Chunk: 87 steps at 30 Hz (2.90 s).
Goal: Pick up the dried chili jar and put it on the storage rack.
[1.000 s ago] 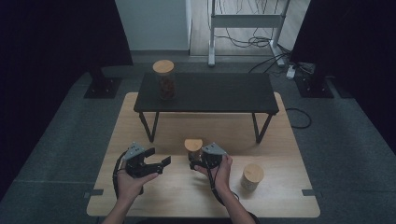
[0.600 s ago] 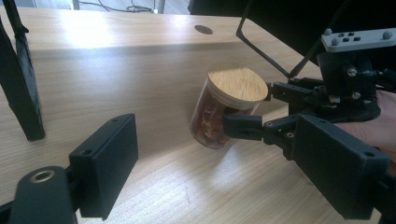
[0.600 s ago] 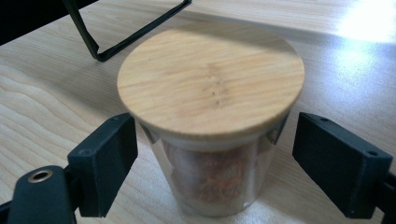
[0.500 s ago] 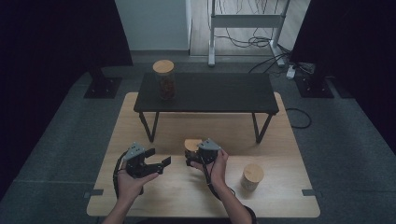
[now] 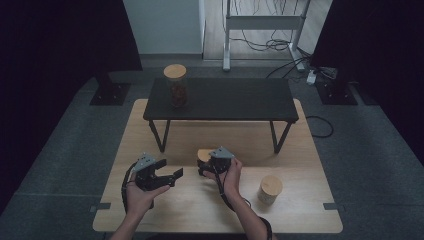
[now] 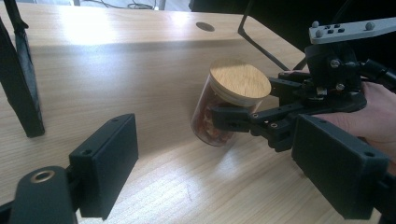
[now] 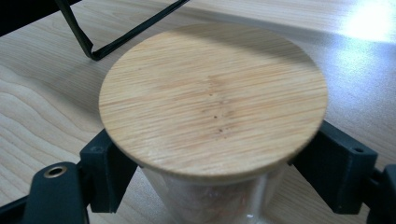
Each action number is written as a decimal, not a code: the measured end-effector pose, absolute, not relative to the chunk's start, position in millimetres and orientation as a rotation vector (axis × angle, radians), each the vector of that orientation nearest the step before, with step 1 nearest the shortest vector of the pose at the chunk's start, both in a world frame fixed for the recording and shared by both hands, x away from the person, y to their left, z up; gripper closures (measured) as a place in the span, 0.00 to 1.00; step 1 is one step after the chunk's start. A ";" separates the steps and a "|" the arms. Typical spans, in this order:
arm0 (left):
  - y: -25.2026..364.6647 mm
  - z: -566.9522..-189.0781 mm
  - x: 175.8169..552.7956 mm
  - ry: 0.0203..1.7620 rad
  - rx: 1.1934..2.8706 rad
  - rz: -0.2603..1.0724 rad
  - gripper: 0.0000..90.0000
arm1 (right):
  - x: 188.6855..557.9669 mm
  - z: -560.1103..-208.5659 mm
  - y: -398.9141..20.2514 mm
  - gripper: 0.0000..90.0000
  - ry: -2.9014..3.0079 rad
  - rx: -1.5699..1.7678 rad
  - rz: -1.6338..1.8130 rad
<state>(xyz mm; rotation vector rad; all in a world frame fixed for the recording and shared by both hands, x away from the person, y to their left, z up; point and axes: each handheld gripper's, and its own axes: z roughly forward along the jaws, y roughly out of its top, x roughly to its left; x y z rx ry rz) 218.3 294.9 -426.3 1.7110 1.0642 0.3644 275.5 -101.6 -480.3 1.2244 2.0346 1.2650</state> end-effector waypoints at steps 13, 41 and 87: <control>295.4 -426.8 218.7 1.066 1.710 0.360 0.16 | 276.7 -477.4 -97.3 0.27 2.051 1.194 1.234; 294.8 -428.9 219.3 1.064 1.708 0.349 0.16 | 266.8 -490.9 -106.4 0.28 1.958 1.193 1.287; 298.4 -426.0 216.5 1.069 1.684 0.352 0.16 | 225.9 -474.0 -136.6 0.28 1.898 1.147 1.383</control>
